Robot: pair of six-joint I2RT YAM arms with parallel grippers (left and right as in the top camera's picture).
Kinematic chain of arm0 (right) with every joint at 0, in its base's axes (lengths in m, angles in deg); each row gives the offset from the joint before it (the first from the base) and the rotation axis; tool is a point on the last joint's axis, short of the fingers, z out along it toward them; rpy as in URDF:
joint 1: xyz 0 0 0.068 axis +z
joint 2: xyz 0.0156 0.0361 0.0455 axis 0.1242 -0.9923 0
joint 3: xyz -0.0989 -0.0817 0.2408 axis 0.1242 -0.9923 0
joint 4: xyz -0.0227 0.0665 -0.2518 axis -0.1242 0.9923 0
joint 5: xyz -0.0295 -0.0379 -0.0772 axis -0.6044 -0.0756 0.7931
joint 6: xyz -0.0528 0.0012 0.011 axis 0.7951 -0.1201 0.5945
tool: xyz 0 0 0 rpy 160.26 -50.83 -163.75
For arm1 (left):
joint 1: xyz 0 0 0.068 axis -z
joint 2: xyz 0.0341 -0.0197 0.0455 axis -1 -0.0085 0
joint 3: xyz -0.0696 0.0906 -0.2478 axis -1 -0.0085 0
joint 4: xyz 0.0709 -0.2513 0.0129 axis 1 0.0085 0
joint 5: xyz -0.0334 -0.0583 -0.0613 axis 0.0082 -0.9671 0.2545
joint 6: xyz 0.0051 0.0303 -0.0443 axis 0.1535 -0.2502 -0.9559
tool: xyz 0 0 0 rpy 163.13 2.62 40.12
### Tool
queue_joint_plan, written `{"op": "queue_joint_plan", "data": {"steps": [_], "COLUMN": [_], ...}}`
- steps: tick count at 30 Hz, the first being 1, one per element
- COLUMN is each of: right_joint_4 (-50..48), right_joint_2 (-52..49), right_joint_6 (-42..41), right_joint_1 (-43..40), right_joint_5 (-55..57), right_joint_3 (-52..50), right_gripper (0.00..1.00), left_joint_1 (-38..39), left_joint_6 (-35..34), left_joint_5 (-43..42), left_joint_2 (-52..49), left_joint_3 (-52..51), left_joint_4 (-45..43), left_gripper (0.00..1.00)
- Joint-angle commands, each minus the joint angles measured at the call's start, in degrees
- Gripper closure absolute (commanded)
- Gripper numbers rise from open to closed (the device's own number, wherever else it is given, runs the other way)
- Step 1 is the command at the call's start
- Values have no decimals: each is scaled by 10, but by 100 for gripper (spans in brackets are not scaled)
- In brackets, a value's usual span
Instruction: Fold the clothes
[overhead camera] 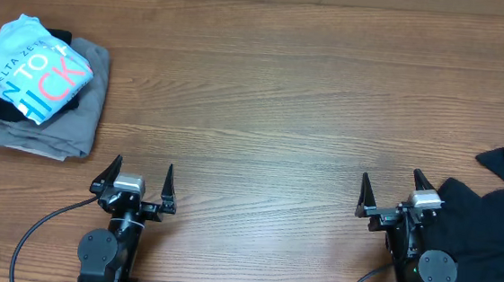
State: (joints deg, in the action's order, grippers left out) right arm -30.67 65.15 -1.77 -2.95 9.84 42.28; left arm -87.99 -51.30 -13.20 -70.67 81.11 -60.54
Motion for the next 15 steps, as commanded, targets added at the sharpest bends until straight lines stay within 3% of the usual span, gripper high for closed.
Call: {"op": "queue_joint_plan", "data": {"steps": [1, 6, 10, 15], "right_joint_4": [-2, -6, 52, 104], "right_joint_2": [3, 3, 2, -12], "right_joint_6": [2, -34, -124, -128], "right_joint_1": [3, 3, 2, 2], "right_joint_5": [-8, -22, 80, 119], "right_joint_3": [-6, -3, 32, 101], "right_gripper": [0, 0, 0, 0], "left_joint_1": [3, 3, 3, 3], "left_joint_6": [13, -24, -53, -72], "left_joint_5": [6, 0, 0, 0], "left_joint_2": [6, 6, 6, 3], "left_joint_3": [-2, -2, 4, 37], "left_joint_4": [2, -10, -10, -1], "left_gripper": [0, 0, 0, 0]}}
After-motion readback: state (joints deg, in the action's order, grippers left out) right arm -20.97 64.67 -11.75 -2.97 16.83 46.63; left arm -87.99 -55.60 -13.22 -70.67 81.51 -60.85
